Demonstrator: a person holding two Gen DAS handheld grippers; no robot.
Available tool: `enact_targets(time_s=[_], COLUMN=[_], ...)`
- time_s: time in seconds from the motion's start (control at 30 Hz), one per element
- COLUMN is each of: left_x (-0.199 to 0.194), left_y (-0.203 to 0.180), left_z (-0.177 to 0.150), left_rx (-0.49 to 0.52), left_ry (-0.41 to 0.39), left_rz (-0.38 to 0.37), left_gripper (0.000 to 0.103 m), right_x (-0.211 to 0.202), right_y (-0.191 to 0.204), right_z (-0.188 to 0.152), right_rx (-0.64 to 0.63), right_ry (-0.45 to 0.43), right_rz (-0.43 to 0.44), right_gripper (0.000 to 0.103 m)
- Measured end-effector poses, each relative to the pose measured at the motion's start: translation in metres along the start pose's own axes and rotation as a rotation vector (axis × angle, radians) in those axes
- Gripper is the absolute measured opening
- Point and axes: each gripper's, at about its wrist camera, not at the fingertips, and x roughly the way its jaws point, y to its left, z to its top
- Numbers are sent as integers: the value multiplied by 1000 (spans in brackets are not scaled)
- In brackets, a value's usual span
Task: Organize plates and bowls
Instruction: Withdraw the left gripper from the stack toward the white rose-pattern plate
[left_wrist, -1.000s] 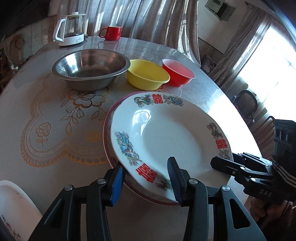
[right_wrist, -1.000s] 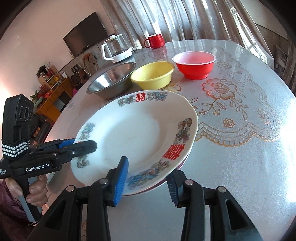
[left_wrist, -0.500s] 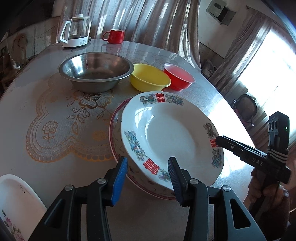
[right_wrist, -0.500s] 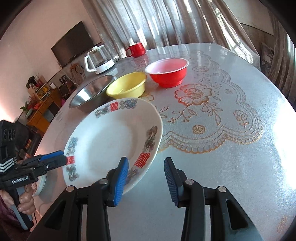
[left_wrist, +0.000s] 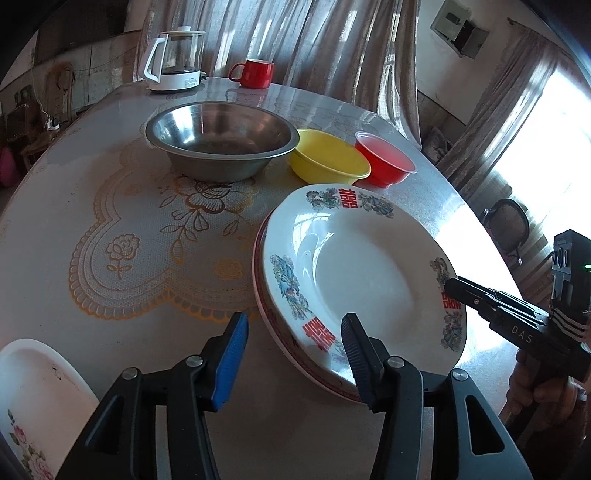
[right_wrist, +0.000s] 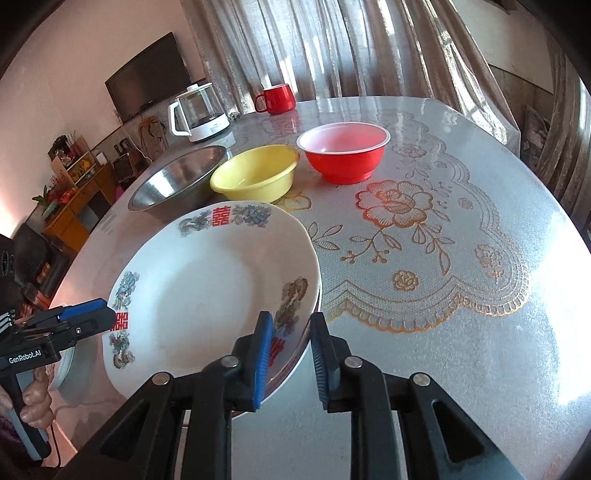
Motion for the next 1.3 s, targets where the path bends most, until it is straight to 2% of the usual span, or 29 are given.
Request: enact_targets(time_s=[0.3,0.6,0.83,1.03,1.3], left_x=[3,3,0,-6,-16], left_y=[-5,0,0,-1,8], left_z=[-1,-4,-5,-6,-8], left_rx=[6,-5,-4,10,-21], left_ry=[0,-2,-13,-41,-57], left_rz=[4,71,95,141,156], left_gripper=[54,56,57,57,58], right_x=[-2,-3,-5,-11,-15], right_y=[12,15,10,11,28], right_z=[-3,-4,-5,-2,9], right_rx=[-46,-28,5,24,-7], right_ry=[6,6,-5,-46,-99], right_rz=[-48,-70,-92,-140,-166], right_gripper=[22,24,30,34,38])
